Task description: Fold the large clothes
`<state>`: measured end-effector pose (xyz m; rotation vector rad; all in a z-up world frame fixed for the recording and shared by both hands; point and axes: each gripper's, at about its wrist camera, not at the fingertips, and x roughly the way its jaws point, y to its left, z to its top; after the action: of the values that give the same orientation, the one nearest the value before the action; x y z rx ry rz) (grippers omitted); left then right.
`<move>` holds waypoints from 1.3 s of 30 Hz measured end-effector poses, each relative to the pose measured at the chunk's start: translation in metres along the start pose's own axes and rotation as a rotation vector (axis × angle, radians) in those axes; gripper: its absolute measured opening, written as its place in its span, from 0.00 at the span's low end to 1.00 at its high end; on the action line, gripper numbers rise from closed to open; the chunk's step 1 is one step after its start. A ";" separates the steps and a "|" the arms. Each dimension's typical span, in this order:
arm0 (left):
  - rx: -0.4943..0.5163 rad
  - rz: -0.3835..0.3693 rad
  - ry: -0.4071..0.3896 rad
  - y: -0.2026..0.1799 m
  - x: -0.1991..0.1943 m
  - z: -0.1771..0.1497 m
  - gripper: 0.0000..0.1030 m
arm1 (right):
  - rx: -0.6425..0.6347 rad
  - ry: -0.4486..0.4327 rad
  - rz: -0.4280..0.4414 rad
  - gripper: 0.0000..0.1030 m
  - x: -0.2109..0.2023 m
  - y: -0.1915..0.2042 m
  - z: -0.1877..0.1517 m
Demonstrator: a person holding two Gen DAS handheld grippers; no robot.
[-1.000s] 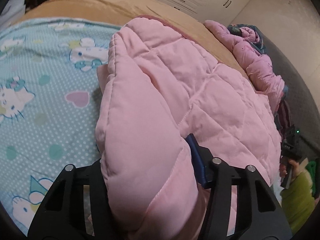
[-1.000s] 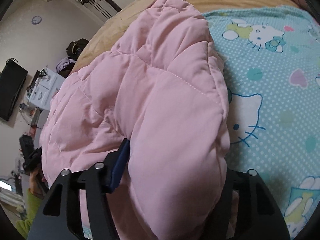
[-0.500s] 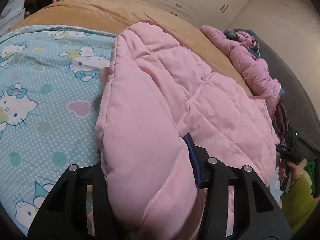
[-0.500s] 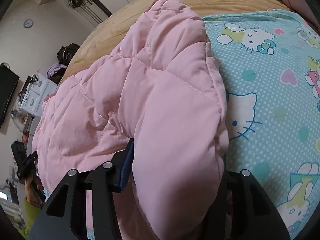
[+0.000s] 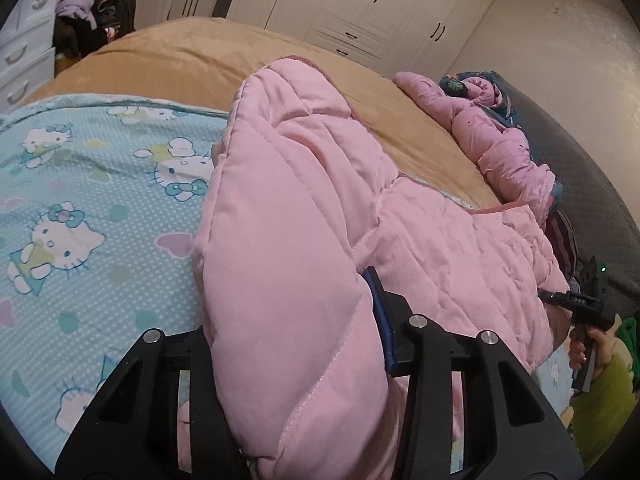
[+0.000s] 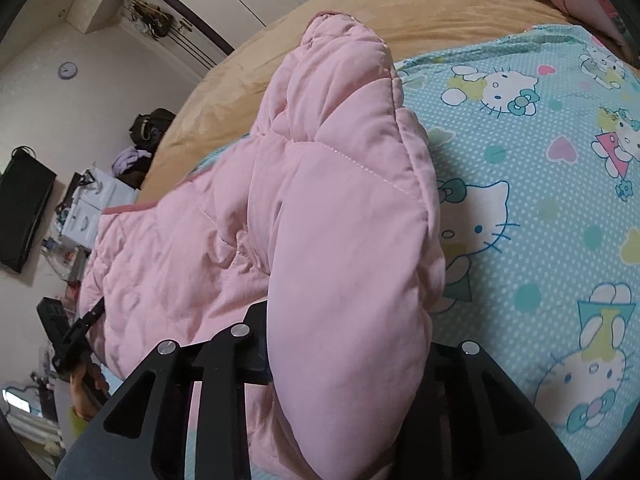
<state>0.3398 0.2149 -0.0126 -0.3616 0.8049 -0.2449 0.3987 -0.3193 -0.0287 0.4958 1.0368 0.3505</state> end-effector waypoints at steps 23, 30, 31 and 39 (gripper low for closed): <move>0.038 0.082 0.001 -0.021 -0.057 -0.051 0.33 | -0.055 0.005 0.038 0.27 -0.052 0.012 -0.052; 0.028 0.102 0.013 -0.014 -0.051 -0.057 0.33 | -0.010 0.031 0.005 0.28 -0.038 -0.005 -0.052; 0.028 0.106 0.014 -0.015 -0.050 -0.058 0.33 | -0.010 0.039 -0.012 0.28 -0.035 -0.008 -0.052; 0.012 0.147 0.058 -0.002 -0.030 -0.063 0.34 | 0.034 0.064 -0.111 0.48 -0.010 -0.021 -0.058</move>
<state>0.2730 0.2091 -0.0323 -0.2839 0.8826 -0.1234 0.3441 -0.3294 -0.0570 0.4575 1.1287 0.2514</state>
